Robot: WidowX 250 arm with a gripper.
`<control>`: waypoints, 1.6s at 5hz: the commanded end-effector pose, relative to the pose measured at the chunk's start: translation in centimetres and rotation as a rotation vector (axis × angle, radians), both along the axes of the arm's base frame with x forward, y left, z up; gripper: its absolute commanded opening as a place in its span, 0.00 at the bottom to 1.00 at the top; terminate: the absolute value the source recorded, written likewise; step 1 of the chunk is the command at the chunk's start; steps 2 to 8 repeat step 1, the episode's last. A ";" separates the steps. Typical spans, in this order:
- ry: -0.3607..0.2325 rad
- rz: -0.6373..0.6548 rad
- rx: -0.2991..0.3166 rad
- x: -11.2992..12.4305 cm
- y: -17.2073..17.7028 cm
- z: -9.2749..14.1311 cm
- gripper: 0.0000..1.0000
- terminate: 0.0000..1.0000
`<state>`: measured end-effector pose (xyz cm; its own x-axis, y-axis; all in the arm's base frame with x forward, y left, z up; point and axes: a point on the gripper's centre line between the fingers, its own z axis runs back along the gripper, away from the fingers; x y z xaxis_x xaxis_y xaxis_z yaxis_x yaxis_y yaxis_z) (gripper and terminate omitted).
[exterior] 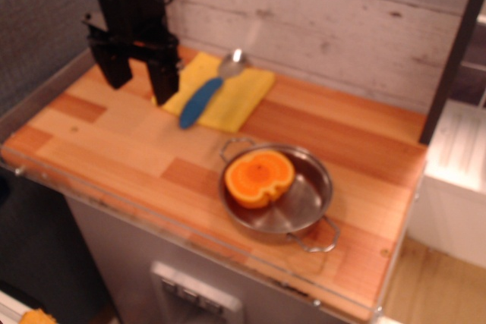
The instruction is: Put the blue spoon onto the yellow cloth
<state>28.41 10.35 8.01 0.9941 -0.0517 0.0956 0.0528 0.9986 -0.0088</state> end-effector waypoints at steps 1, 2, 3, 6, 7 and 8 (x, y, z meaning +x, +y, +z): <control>-0.052 0.004 0.023 0.2 0.6 1.9 1.00 1.00; -0.052 0.004 0.023 0.2 0.6 1.9 1.00 1.00; -0.052 0.004 0.023 0.2 0.6 1.9 1.00 1.00; -0.052 0.004 0.023 0.2 0.6 1.9 1.00 1.00; -0.052 0.004 0.023 0.2 0.6 1.9 1.00 1.00; -0.052 0.004 0.023 0.2 0.6 1.9 1.00 1.00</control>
